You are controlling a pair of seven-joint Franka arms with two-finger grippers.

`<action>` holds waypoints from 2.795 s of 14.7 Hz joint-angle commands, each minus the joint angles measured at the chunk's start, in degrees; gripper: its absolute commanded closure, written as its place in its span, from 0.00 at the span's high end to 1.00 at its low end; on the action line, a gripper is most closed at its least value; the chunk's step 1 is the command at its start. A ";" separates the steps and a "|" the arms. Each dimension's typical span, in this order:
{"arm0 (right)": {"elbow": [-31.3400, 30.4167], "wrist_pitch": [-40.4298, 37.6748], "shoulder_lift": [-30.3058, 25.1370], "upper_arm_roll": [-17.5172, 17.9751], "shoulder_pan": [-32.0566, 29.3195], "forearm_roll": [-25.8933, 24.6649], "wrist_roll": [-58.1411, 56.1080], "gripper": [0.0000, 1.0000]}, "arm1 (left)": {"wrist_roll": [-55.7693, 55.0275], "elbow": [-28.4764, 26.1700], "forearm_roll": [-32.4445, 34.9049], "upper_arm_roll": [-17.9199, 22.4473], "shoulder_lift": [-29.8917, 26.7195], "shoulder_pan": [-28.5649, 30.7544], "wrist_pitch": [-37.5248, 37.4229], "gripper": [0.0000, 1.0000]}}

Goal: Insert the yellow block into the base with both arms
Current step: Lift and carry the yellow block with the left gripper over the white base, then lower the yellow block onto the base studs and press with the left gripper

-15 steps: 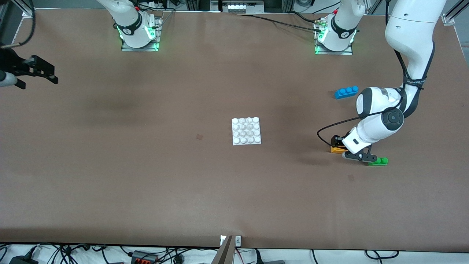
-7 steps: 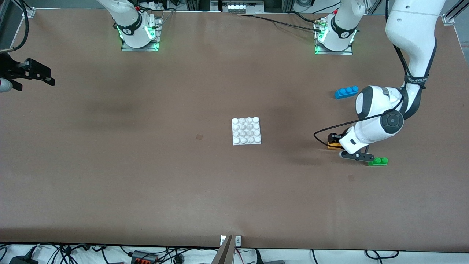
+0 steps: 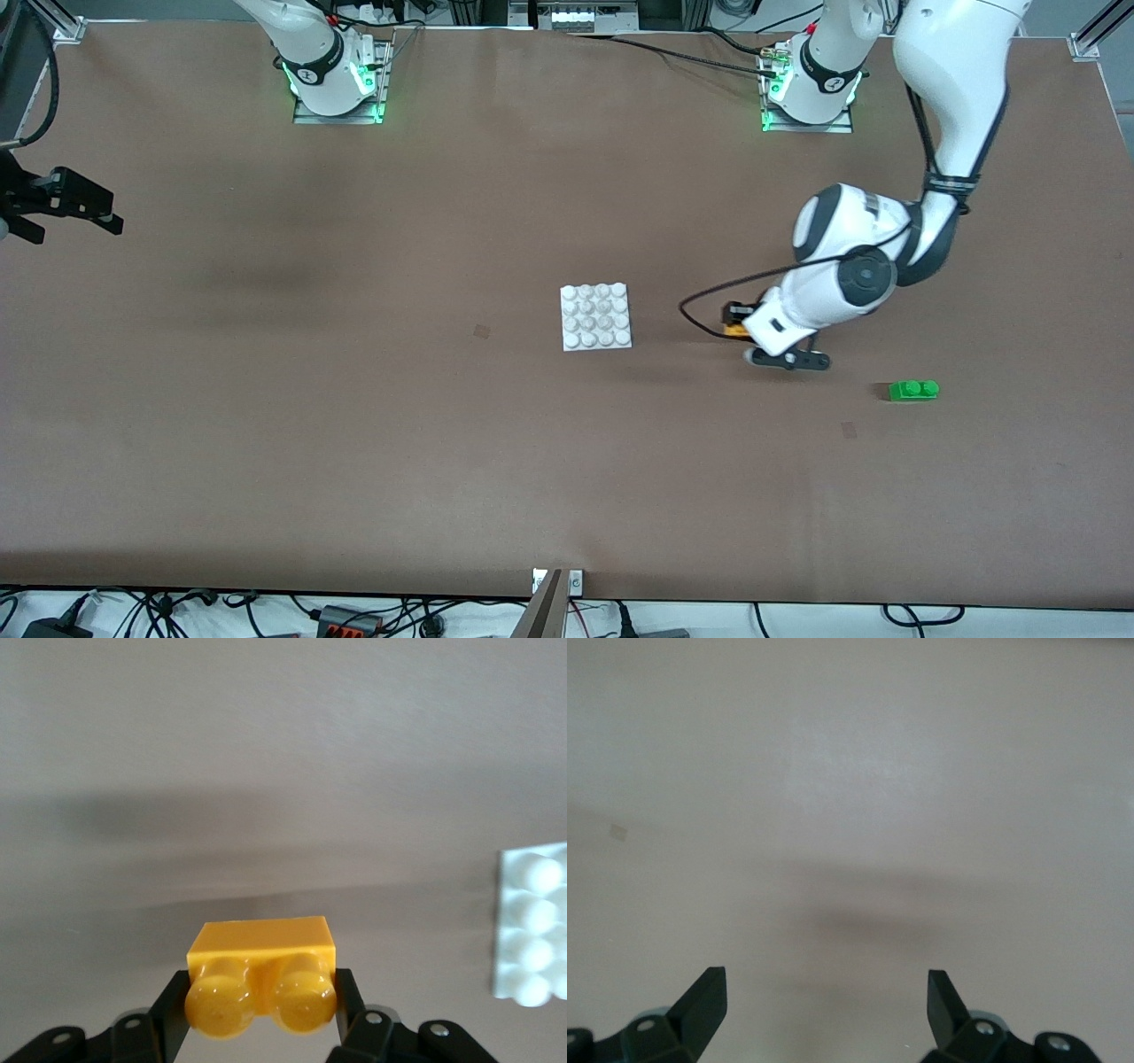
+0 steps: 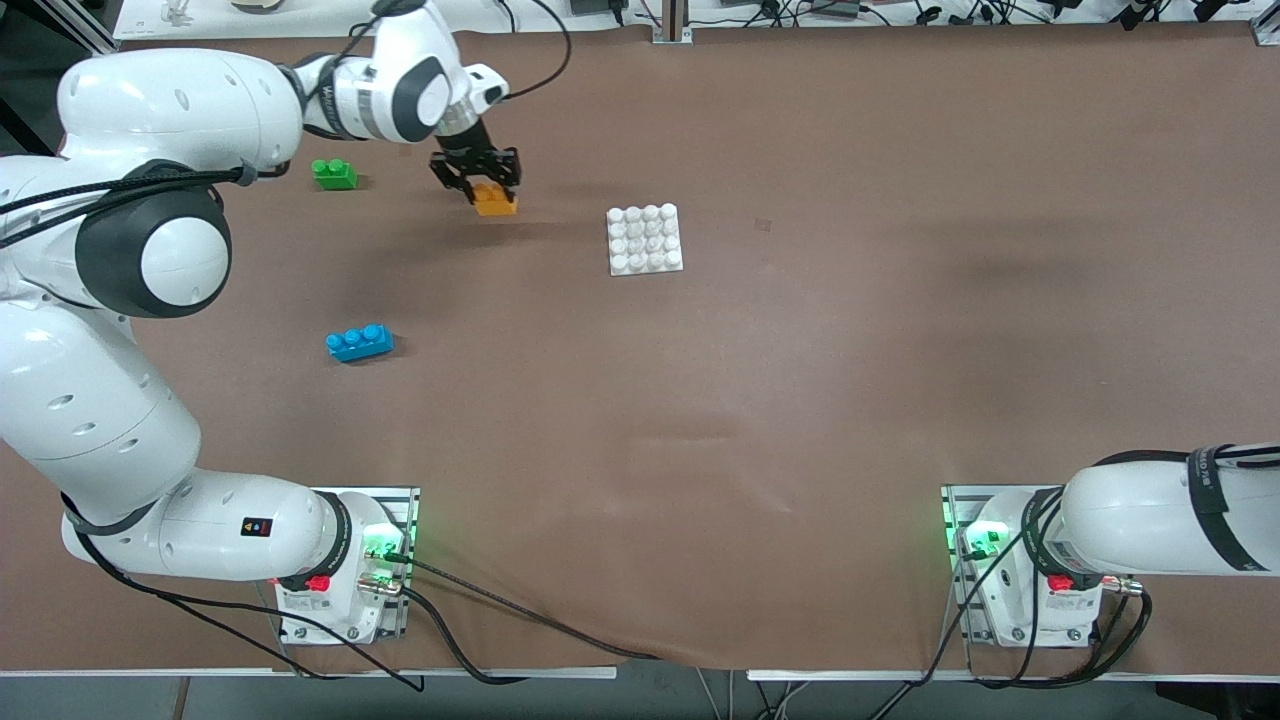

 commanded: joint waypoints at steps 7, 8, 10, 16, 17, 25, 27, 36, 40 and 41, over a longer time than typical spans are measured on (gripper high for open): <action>-0.68 0.05 -0.57 0.52 -0.48 1.85 0.84 1.00 | -21.85 10.28 0.09 -6.09 6.85 -6.13 -0.91 0.52; -0.68 -0.04 -0.57 0.52 -0.48 1.85 0.84 1.00 | -25.18 11.07 0.27 -7.41 7.91 -7.09 -0.91 0.52; -0.77 -0.13 -0.57 0.52 -0.57 1.85 0.84 1.00 | -30.56 13.35 0.97 -7.51 10.01 -9.99 -0.91 0.52; -0.77 -0.22 -0.57 0.52 -0.65 1.85 0.84 1.00 | -31.55 17.32 1.06 -7.51 13.80 -13.69 -0.82 0.52; -0.77 -0.13 -0.57 0.52 -0.65 1.85 0.84 1.00 | -31.55 17.32 0.97 -7.42 13.98 -14.22 -0.74 0.52; -0.77 -0.13 -0.57 0.52 -0.57 1.85 0.84 1.00 | -33.48 19.50 8.09 -7.42 16.96 -15.54 -0.29 0.52; -0.77 -0.13 -0.57 0.52 -0.57 1.85 0.84 1.00 | -33.39 21.09 8.18 -7.42 17.49 -15.54 -0.29 0.52; -0.77 -0.13 -0.57 0.52 -0.56 1.85 0.84 1.00 | -31.99 21.01 10.46 -7.33 18.81 -15.63 -0.38 0.52; -0.77 -0.13 -0.57 0.52 -0.57 1.85 0.75 1.00 | -31.99 20.83 10.55 -7.60 18.64 -15.63 -0.82 0.52; -0.77 -0.13 -0.57 0.52 -0.57 1.85 0.75 1.00 | -31.81 20.83 10.55 -7.68 18.73 -15.71 -0.82 0.52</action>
